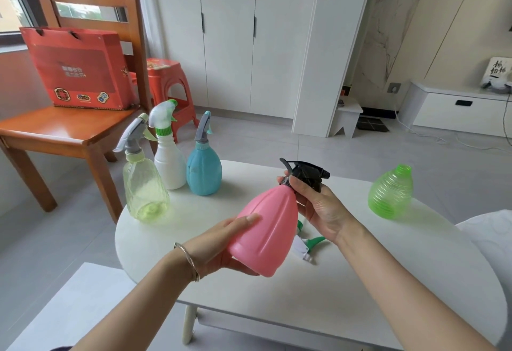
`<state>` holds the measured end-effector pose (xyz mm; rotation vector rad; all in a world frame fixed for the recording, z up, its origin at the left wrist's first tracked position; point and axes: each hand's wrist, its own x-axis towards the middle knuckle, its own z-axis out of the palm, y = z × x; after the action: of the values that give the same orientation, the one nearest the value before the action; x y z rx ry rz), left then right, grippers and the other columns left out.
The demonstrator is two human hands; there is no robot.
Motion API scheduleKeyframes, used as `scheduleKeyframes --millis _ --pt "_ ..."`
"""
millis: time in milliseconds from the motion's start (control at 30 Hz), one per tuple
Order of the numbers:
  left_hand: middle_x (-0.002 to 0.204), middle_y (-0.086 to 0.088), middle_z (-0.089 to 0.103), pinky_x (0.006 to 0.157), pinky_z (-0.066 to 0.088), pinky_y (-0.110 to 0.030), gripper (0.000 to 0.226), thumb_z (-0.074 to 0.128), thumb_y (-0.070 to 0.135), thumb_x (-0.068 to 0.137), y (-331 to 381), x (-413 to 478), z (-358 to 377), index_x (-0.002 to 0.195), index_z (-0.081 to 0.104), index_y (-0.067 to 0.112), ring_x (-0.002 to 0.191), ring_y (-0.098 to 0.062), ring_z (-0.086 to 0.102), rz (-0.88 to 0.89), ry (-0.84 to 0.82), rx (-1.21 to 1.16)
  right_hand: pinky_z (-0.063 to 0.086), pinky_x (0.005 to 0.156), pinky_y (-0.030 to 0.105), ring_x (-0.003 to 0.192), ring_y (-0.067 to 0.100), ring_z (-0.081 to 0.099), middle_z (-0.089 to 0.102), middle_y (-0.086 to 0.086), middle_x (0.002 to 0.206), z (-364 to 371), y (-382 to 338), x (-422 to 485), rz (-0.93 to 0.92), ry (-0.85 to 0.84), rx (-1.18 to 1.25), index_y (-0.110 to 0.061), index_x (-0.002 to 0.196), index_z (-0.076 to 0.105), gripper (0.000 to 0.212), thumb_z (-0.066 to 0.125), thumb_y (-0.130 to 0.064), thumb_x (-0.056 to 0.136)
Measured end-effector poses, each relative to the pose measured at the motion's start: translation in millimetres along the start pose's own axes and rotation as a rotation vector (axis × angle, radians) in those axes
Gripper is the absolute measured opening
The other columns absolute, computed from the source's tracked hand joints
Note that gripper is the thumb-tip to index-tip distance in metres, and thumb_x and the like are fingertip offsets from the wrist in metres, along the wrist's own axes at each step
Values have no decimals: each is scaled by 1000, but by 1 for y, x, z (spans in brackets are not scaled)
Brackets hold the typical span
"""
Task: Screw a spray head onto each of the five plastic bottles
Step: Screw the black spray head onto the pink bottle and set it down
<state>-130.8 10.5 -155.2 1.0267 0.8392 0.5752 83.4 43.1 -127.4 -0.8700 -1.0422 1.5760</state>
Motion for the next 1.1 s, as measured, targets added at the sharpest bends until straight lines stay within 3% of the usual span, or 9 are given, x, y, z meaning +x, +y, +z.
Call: scheduleKeyframes --millis 167,267,367,467,600,733,867,967,1100 --pt "102 -7 69 61 59 -38 58 76 57 55 -1 -5 0 107 63 36 84 -22 73 106 100 96 55 71 20 87 12 70 75 2 95 6 3 0 -23 35 -29 -17 92 72 41 79 -33 55" --pt "110 -7 66 61 58 -35 60 73 56 57 0 -11 2 113 59 38 86 -19 73 139 111 141 54 70 20 89 11 70 74 2 100 7 2 -1 2 2 -37 -18 97 70 44 79 -34 57" --pt "112 -3 65 60 58 -31 61 71 57 57 3 -18 1 115 57 40 87 -15 72 182 127 186 54 73 20 99 10 67 71 -1 110 13 1 -3 38 -53 -75 -20 109 66 66 85 -47 52" --pt "116 2 64 63 57 -28 59 70 56 57 9 -27 -8 113 54 45 90 -11 71 269 183 186 53 88 28 117 14 59 61 -2 129 23 2 -6 83 -94 -130 -26 129 50 94 81 -62 47" --pt "114 8 59 64 56 -23 55 67 60 60 19 -40 -26 110 45 55 90 -5 68 424 350 223 52 92 32 116 16 60 56 -1 133 47 8 -9 138 -114 -214 -24 129 48 97 80 -65 47" --pt "117 9 53 64 57 -22 49 56 60 77 23 -50 -40 121 35 49 99 -12 63 499 459 282 48 99 36 115 12 60 62 -5 128 87 17 -6 80 -214 -406 -28 131 49 72 73 -54 69" --pt "116 6 58 75 61 -39 53 50 49 77 23 -57 -50 127 37 39 101 -16 65 553 467 153 51 95 33 113 11 60 60 -4 127 121 26 6 -4 -138 -492 -26 133 44 75 78 -41 67" --pt "121 4 58 73 60 -35 57 57 46 76 25 -64 -60 129 39 39 99 -13 68 567 451 107 53 90 30 111 10 59 59 -3 125 136 33 13 -43 -124 -530 -24 132 41 75 81 -30 68" --pt "133 -2 51 80 59 -41 68 75 42 73 25 -70 -79 132 40 37 109 -22 65 564 414 -16 53 87 26 113 10 56 56 -3 126 147 42 21 -85 -154 -552 -27 133 37 80 82 -22 67"
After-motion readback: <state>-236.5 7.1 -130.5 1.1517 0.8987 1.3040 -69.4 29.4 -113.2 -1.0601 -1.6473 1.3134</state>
